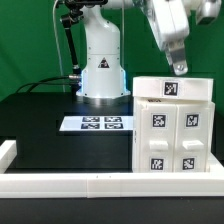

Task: Assemble cabinet

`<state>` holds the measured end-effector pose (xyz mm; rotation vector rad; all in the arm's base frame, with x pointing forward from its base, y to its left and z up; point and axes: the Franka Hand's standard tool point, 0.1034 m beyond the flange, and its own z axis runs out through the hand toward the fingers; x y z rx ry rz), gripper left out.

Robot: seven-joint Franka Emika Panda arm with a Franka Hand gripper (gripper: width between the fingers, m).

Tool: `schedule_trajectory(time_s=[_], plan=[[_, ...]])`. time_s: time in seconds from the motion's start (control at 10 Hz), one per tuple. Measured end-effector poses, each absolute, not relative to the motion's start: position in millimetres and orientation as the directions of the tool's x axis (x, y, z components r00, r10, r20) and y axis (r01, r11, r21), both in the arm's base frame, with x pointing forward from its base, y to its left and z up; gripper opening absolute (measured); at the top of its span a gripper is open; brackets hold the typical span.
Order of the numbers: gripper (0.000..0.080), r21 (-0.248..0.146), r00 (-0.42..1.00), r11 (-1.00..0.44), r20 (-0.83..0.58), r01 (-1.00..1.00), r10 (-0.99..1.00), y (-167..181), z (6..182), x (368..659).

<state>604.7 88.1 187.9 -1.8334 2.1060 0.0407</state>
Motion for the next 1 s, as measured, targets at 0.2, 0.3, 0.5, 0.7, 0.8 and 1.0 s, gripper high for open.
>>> schedule_trajectory(time_s=[0.2,0.3,0.5,0.7,0.8,1.0], plan=[[0.0798,-0.218,-0.062,0.124,-0.274,-0.968,-0.96,90,189.6,605],[0.0797,-0.217,-0.058,0.12,-0.273,-0.969,-0.96,90,188.5,605],[0.0797,-0.265,0.266,-0.219,-0.159,-0.939,-0.951,95,188.1,609],[0.0797,-0.28,0.475,-0.434,-0.097,-0.857,-0.875,98,189.7,611],[0.0797,-0.274,0.583,-0.547,-0.065,-0.791,-0.81,101,189.9,611],[0.0797,-0.253,0.753,-0.725,-0.023,-0.641,-0.658,110,189.8,613]])
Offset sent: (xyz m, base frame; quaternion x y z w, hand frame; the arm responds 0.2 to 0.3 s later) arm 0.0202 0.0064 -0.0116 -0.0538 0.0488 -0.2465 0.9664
